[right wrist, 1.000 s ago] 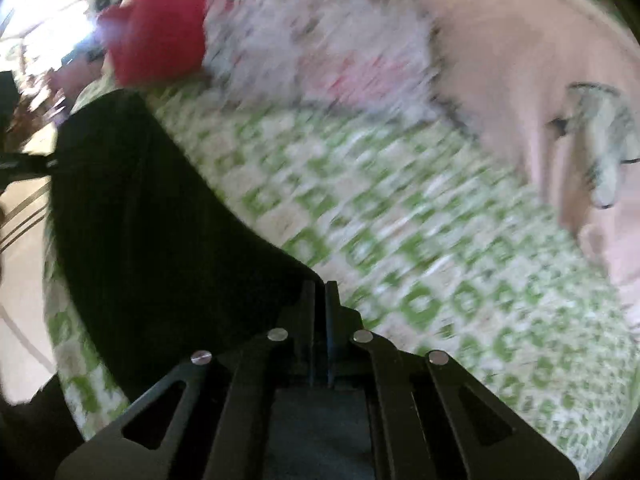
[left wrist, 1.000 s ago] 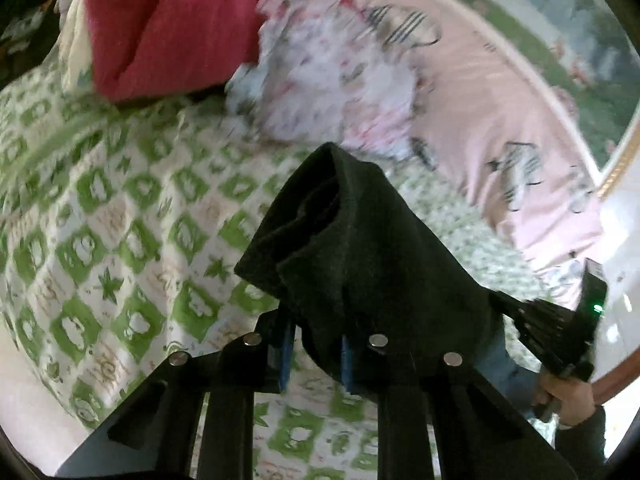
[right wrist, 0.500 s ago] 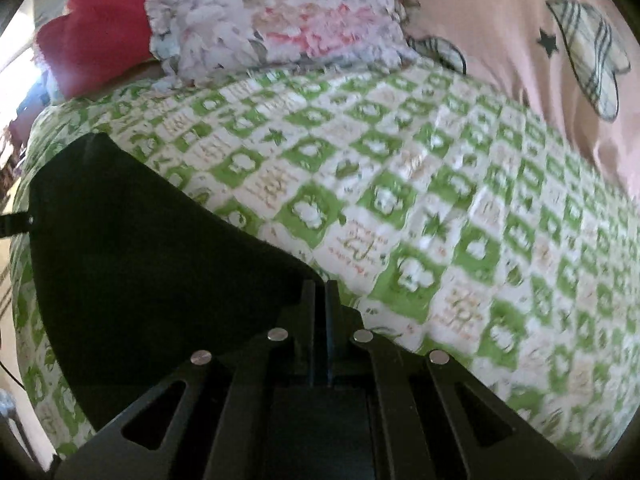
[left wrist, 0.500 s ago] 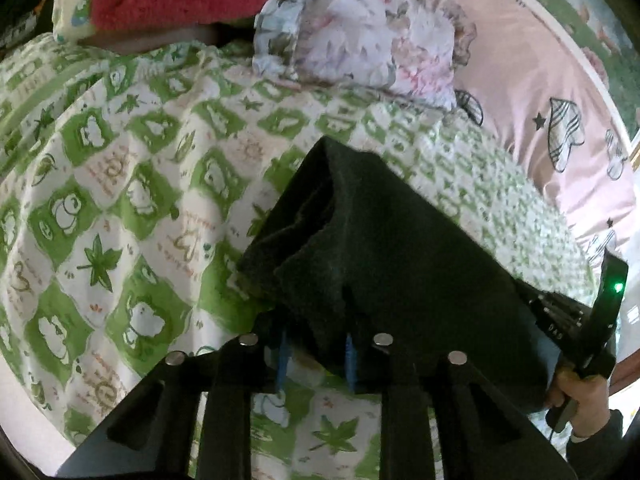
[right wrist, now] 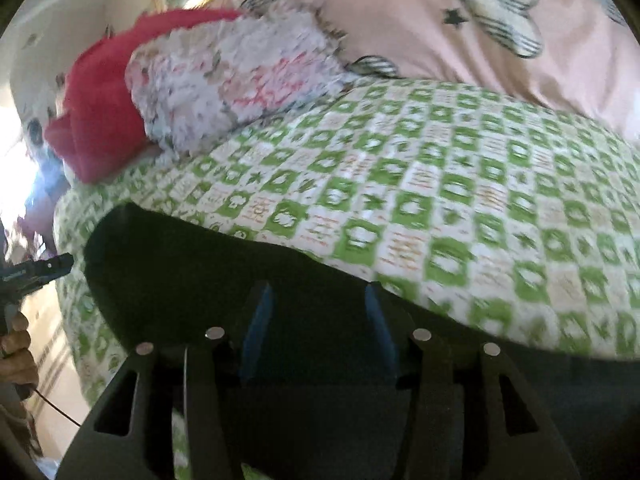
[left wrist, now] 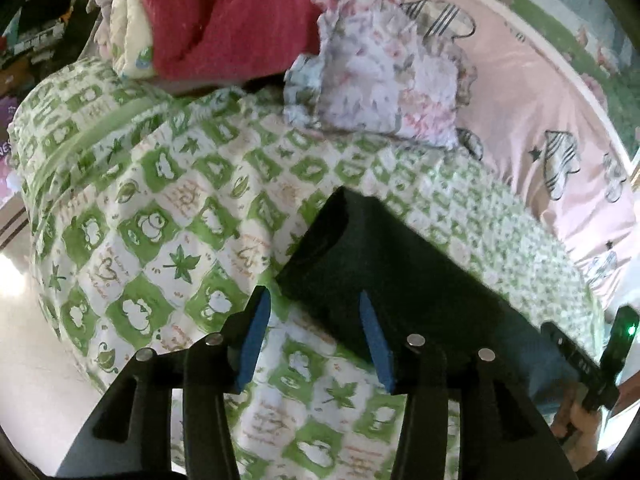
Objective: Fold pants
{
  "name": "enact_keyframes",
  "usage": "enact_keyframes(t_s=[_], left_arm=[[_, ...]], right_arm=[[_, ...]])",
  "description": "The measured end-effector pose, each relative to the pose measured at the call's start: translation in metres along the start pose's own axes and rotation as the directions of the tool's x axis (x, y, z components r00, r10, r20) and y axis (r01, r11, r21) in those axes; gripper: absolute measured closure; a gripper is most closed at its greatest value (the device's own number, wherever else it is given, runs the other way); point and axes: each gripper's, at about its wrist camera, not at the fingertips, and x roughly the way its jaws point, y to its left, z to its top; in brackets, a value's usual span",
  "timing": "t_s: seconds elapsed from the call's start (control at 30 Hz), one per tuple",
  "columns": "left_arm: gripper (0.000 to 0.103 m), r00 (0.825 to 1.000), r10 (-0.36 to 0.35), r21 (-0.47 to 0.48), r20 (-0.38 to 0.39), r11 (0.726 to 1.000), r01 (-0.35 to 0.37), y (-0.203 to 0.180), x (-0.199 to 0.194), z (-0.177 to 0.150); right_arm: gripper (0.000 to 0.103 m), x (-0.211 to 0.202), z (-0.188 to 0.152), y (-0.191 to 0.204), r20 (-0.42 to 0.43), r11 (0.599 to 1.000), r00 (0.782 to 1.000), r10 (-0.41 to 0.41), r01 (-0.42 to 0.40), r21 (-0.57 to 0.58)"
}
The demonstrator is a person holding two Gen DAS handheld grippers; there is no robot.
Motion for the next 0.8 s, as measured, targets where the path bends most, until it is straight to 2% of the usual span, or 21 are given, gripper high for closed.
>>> enact_keyframes(t_s=[0.23,0.53,0.8], left_arm=[[0.045,0.997,-0.077,0.059,-0.015,0.995,0.077,-0.041,-0.006,-0.001],[0.045,0.981,-0.157,0.162,-0.114,0.971,0.174,-0.110,0.013,-0.028],[0.042,0.963,-0.197,0.235,-0.182,0.943,0.237,-0.158,0.020,-0.052]], right_arm=[[0.053,-0.051,-0.018,-0.027,0.050,0.994,0.999,-0.019,0.014,0.108],[0.053,-0.090,-0.053,-0.049,0.054,0.983,0.996,-0.066,0.055,0.176],[0.051,-0.116,-0.077,-0.069,0.080,0.966,0.990,-0.112,0.090,0.242]])
